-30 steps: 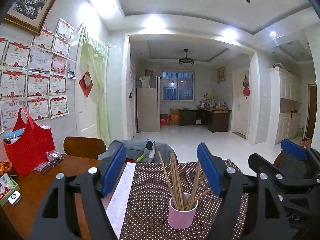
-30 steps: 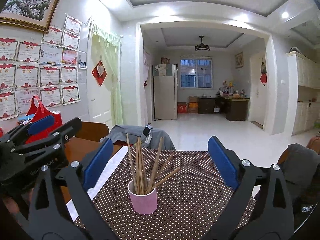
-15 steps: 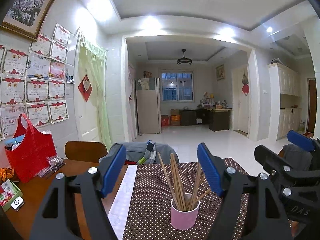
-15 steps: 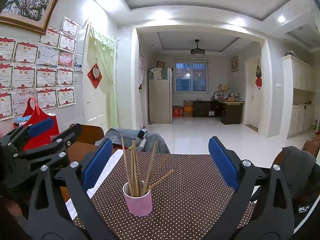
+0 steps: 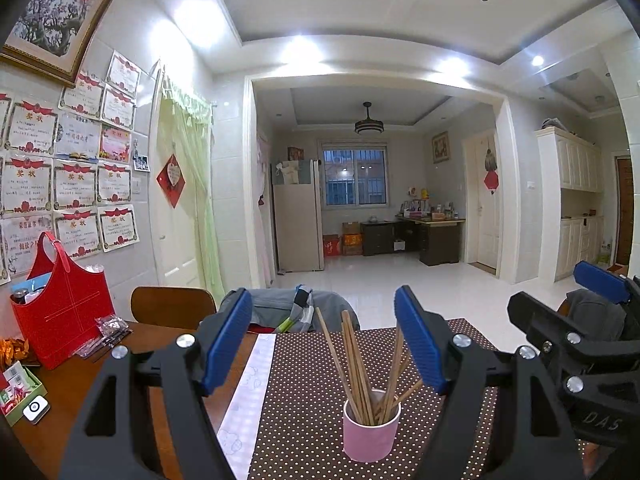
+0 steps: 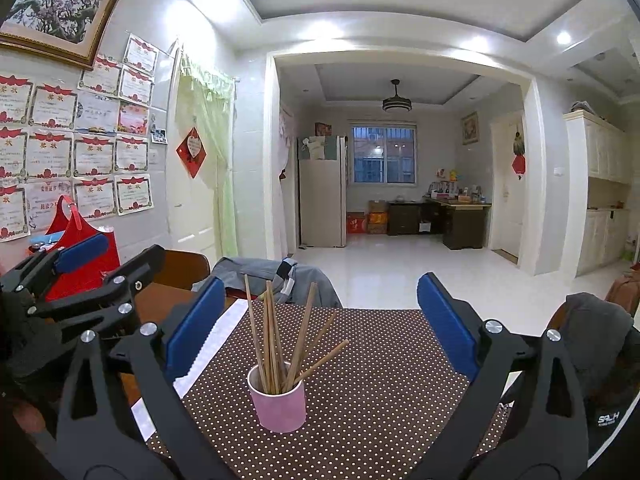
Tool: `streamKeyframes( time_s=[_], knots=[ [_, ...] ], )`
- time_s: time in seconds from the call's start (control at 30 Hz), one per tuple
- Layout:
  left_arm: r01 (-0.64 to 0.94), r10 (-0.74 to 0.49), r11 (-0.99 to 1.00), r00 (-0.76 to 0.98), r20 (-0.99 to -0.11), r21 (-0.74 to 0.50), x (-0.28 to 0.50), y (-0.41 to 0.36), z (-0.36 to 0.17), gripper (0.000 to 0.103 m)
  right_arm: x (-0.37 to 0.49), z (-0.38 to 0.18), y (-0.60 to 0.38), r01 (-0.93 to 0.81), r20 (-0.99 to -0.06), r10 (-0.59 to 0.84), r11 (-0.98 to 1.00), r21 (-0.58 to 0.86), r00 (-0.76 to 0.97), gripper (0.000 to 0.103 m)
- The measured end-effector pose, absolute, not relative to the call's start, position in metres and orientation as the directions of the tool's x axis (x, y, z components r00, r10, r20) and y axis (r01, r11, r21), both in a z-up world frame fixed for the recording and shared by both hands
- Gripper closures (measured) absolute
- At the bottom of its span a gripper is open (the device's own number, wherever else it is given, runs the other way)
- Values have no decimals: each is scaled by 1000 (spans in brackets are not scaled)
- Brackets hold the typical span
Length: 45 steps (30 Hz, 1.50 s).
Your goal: Organize utensils
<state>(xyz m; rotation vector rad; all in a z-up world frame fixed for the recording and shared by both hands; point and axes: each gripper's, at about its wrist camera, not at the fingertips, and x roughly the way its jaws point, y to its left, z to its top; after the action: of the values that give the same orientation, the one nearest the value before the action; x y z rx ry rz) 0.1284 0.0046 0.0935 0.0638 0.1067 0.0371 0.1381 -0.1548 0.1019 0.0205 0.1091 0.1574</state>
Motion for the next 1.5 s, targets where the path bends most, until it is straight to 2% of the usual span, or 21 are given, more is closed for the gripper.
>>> streamKeyframes(
  time_s=[1.5],
  knots=[
    [-32,39,997,994,-106,64,127,5,94,30,135,104,-150,-163,-109,165,986,28,980,8]
  ],
)
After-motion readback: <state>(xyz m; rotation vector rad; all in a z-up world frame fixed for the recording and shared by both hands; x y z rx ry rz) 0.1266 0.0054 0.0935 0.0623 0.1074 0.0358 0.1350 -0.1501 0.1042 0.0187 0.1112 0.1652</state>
